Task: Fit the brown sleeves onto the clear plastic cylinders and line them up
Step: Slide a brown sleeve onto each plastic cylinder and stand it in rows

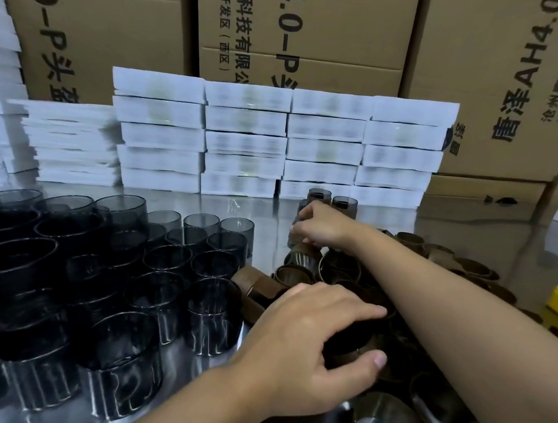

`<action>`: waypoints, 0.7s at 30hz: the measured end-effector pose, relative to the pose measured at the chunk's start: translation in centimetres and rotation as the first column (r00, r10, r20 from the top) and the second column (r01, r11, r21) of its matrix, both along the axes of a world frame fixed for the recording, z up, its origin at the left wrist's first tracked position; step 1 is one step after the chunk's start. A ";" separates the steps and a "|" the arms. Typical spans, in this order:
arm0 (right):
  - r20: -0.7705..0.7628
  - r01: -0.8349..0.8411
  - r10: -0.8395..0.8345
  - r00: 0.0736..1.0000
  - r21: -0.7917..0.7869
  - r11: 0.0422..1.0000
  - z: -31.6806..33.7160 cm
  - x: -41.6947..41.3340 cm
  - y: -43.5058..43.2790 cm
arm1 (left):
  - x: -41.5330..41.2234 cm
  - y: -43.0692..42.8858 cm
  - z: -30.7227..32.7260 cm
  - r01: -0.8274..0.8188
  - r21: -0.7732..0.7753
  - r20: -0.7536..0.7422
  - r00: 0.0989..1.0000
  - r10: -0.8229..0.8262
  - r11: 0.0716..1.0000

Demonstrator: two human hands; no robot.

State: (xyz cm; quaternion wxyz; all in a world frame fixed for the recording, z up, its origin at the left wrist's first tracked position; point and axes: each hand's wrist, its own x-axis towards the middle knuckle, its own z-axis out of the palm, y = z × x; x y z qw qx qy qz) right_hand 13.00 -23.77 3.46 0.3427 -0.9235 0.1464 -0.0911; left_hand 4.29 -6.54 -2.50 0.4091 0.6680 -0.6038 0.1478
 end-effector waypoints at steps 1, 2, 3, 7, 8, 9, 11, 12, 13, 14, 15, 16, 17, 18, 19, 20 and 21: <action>-0.013 0.011 -0.011 1.000 -0.035 0.999 -0.2 0.0 0.0 | -0.1 0.0 0.0 0.002 0.001 0.004 1.000 -0.002 1.000; -0.027 0.022 -0.024 0.999 -0.070 0.997 -0.3 0.0 0.0 | -0.1 0.0 0.1 0.003 0.003 0.003 1.000 -0.003 1.000; -0.032 0.037 -0.040 0.999 -0.096 0.995 -0.3 -0.1 0.0 | -0.1 0.0 0.1 0.004 0.004 0.000 1.000 -0.004 1.000; -0.117 0.042 -0.056 0.992 -0.118 0.992 -0.2 -0.6 -0.4 | -0.1 0.1 0.1 0.006 0.003 -0.006 1.000 -0.006 1.000; -0.133 0.041 -0.059 0.989 -0.134 0.990 -0.1 -0.7 -0.6 | -0.1 0.1 0.2 0.005 0.005 -0.007 1.000 -0.005 1.000; -0.132 0.043 -0.064 0.989 -0.156 0.987 0.0 -0.7 -0.7 | -0.1 0.1 0.2 0.002 0.010 -0.008 1.000 -0.002 1.000; -0.113 0.045 -0.066 0.991 -0.178 0.983 0.1 -1.0 -0.7 | 0.0 0.1 0.2 -0.003 0.022 -0.012 1.000 0.003 1.000; -0.099 0.042 -0.061 0.993 -0.178 0.983 0.1 -1.1 -0.7 | -0.1 0.1 0.2 -0.006 0.029 -0.011 1.000 0.007 1.000; -0.082 0.036 -0.052 0.995 -0.178 0.983 0.2 -1.2 -0.6 | -0.1 0.1 0.1 -0.010 0.035 -0.011 1.000 0.010 0.999; -0.057 0.031 -0.042 0.998 -0.178 0.984 0.3 -1.3 -0.4 | -0.1 0.1 0.1 -0.010 0.040 -0.016 1.000 0.011 0.999; -0.023 0.022 -0.027 0.999 -0.182 0.983 0.5 -1.4 -0.2 | -0.1 0.0 0.1 -0.010 0.042 -0.017 1.000 0.010 0.999; 0.017 0.009 -0.006 1.000 -0.193 0.981 0.7 -1.5 0.2 | -0.1 0.0 0.2 -0.012 0.037 -0.007 1.000 0.012 0.999; 0.059 -0.004 0.017 0.998 -0.209 0.978 1.1 -1.7 0.7 | 0.0 0.0 0.1 -0.012 0.035 -0.006 1.000 0.012 0.999; 0.098 -0.020 0.043 0.994 -0.228 0.974 1.5 -2.0 1.3 | 0.0 0.0 0.0 -0.011 0.032 -0.011 1.000 0.011 0.999; 0.131 -0.041 0.075 0.989 -0.248 0.968 1.9 -2.3 2.0 | 0.1 0.0 0.0 -0.011 0.030 -0.010 1.000 0.011 0.999; 0.161 -0.067 0.114 0.980 -0.271 0.960 2.4 -2.7 2.9 | 0.1 0.0 0.1 -0.019 0.020 0.000 1.000 0.019 1.000; 0.188 -0.097 0.158 0.969 -0.295 0.951 2.8 -3.2 3.9 | 0.2 0.0 0.0 -0.019 0.015 0.003 1.000 0.019 1.000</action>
